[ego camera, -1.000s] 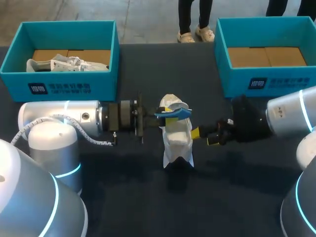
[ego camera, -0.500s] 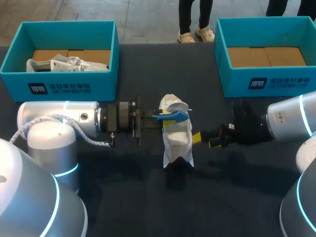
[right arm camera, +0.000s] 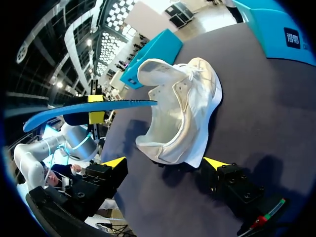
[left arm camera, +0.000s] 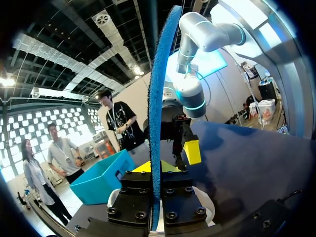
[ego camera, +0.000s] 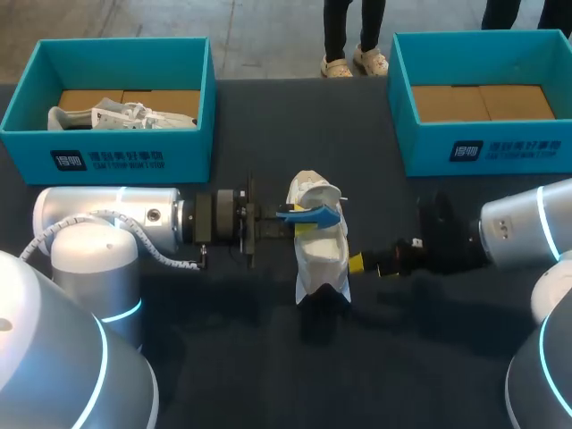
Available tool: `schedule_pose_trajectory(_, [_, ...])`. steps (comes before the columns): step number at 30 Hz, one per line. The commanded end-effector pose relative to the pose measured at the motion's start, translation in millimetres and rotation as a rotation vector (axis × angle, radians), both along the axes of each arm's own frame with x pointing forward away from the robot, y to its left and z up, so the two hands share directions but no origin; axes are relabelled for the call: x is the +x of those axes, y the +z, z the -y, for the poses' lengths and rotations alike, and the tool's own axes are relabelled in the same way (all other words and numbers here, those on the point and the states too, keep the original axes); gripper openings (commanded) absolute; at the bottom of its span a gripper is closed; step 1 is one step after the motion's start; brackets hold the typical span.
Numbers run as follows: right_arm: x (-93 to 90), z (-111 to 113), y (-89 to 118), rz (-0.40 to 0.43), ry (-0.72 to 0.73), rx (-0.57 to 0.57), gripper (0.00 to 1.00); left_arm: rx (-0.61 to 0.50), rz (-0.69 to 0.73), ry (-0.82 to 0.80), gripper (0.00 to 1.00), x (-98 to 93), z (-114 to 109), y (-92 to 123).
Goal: Take the shoe out of the shoebox, open the shoe tongue, remove and reinsert the insole, then place the shoe into the shoebox
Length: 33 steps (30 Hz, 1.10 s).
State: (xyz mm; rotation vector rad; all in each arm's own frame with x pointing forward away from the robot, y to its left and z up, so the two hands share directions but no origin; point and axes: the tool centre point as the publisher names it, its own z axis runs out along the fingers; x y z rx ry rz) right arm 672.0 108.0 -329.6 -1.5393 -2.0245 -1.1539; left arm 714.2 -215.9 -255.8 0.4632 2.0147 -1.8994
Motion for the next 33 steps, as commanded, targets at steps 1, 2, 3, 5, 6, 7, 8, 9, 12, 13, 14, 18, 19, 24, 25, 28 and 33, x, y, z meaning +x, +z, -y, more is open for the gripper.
schedule_pose_trajectory(1, [-4.8, -1.8, -3.9, 0.021, -0.001, 0.004, 1.00, -0.002, 0.003, -0.002, 0.00, -1.6, 3.1, -5.7])
schedule_pose_trajectory(2, [-5.4, -1.9, -4.5, 0.025, 0.003, 0.000, 1.00, -0.001, 0.004, -0.002, 0.00, -1.9, 3.4, -6.2])
schedule_pose_trajectory(3, [-5.9, -2.1, -5.3, 0.028, 0.008, -0.004, 1.00, 0.000, 0.004, -0.003, 0.00, -2.0, 3.5, -6.6])
schedule_pose_trajectory(5, [-6.9, -3.5, -6.9, 0.038, 0.016, -0.010, 1.00, -0.002, -0.003, 0.004, 0.00, -1.6, 4.0, -7.3])
schedule_pose_trajectory(6, [-7.2, -3.9, -8.0, 0.038, 0.015, -0.013, 1.00, -0.002, -0.003, 0.004, 0.00, -1.3, 4.5, -7.8])
schedule_pose_trajectory(7, [-7.5, -3.9, -9.4, 0.043, 0.015, -0.014, 1.00, -0.002, -0.003, 0.005, 0.00, -1.3, 4.9, -8.3])
schedule_pose_trajectory(8, [-7.8, -4.0, -10.4, 0.051, 0.019, -0.015, 1.00, -0.002, -0.005, 0.006, 0.00, -1.4, 5.6, -9.2])
schedule_pose_trajectory(9, [-8.3, -4.5, -11.3, 0.056, 0.022, -0.019, 1.00, -0.001, -0.005, 0.006, 0.00, -1.3, 6.5, -10.7])
schedule_pose_trajectory(12, [-9.6, -5.3, -12.6, 0.072, 0.032, -0.028, 1.00, 0.002, -0.010, 0.004, 0.00, -1.2, 8.9, -14.4])
schedule_pose_trajectory(13, [-10.1, -5.5, -12.7, 0.079, 0.037, -0.030, 1.00, 0.003, -0.011, 0.002, 0.00, -1.3, 9.8, -15.5])
schedule_pose_trajectory(14, [-10.5, -5.5, -12.6, 0.080, 0.038, -0.030, 1.00, 0.003, -0.012, 0.000, 0.00, -1.4, 10.7, -16.6])
schedule_pose_trajectory(18, [-11.7, -4.5, -12.2, 0.082, 0.039, -0.032, 1.00, 0.007, -0.015, -0.002, 0.00, -0.9, 14.1, -21.3])
schedule_pose_trajectory(19, [-12.0, -4.4, -12.0, 0.082, 0.039, -0.033, 1.00, 0.008, -0.015, -0.002, 0.00, -0.9, 14.6, -22.2])
schedule_pose_trajectory(24, [-13.2, -2.7, -10.6, 0.094, 0.042, -0.039, 1.00, 0.008, -0.012, -0.014, 0.00, -1.0, 15.5, -24.9])
schedule_pose_trajectory(25, [-13.3, -2.6, -10.6, 0.097, 0.044, -0.042, 1.00, 0.004, -0.011, -0.027, 0.00, -1.5, 15.5, -25.5])
schedule_pose_trajectory(28, [-14.1, -1.7, -11.9, 0.107, 0.047, -0.046, 1.00, -0.002, -0.006, -0.044, 0.00, -2.4, 15.2, -26.2])
schedule_pose_trajectory(33, [-14.2, -0.2, -14.2, 0.115, 0.049, -0.042, 1.00, -0.019, 0.006, -0.068, 0.00, -2.5, 15.2, -27.5])
